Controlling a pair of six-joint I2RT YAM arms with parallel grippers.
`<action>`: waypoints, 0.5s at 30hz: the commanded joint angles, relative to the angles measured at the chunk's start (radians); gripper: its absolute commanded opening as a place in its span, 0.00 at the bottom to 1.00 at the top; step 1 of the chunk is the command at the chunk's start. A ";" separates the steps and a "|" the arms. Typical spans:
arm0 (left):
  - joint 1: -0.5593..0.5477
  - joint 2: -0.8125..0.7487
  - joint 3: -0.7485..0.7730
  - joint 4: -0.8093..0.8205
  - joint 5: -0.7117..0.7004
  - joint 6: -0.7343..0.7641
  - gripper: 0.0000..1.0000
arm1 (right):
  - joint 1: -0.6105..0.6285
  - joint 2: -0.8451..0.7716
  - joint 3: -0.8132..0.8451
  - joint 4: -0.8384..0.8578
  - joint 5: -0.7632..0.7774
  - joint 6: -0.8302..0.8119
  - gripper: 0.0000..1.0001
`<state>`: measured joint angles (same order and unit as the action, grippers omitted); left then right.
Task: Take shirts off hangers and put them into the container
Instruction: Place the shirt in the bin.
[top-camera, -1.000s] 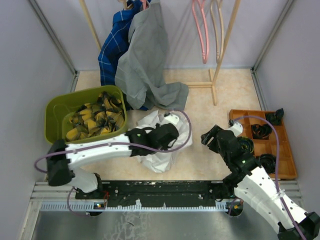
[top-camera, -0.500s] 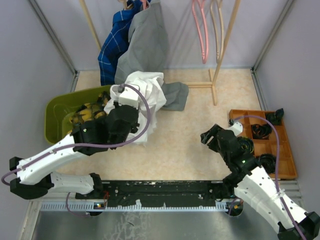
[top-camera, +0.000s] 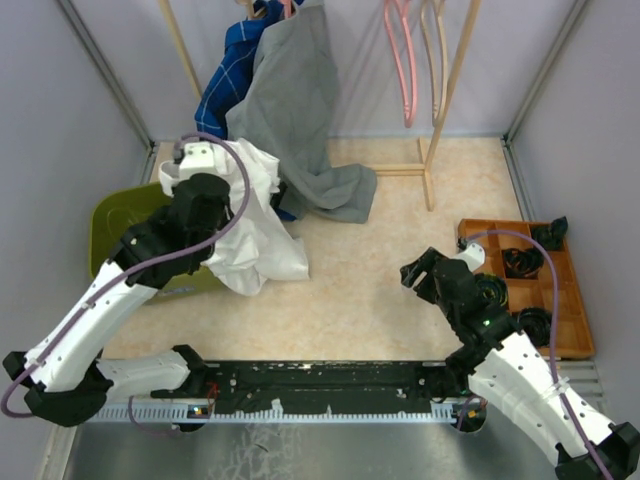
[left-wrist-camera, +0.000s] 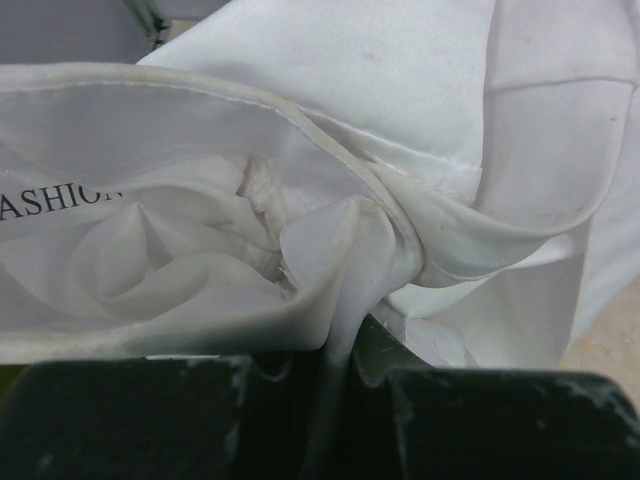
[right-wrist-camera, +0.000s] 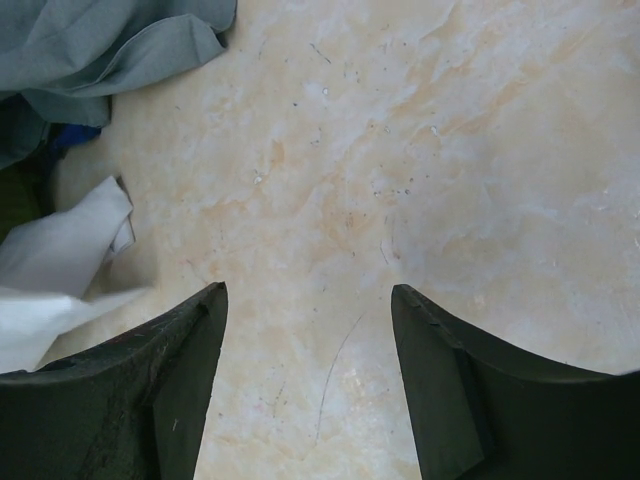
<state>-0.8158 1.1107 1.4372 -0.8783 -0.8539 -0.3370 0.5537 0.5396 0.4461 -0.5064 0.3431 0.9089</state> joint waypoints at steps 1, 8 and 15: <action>0.112 -0.034 0.031 -0.049 -0.018 -0.008 0.00 | -0.001 0.005 0.005 0.056 0.028 -0.003 0.67; 0.410 -0.025 0.037 -0.076 0.016 0.034 0.00 | -0.001 0.018 0.001 0.071 0.026 -0.011 0.68; 0.747 -0.029 -0.121 0.054 0.234 0.084 0.00 | -0.001 0.018 0.001 0.090 0.032 -0.043 0.69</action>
<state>-0.1856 1.0920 1.3998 -0.9104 -0.7586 -0.3000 0.5537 0.5575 0.4454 -0.4805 0.3428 0.8909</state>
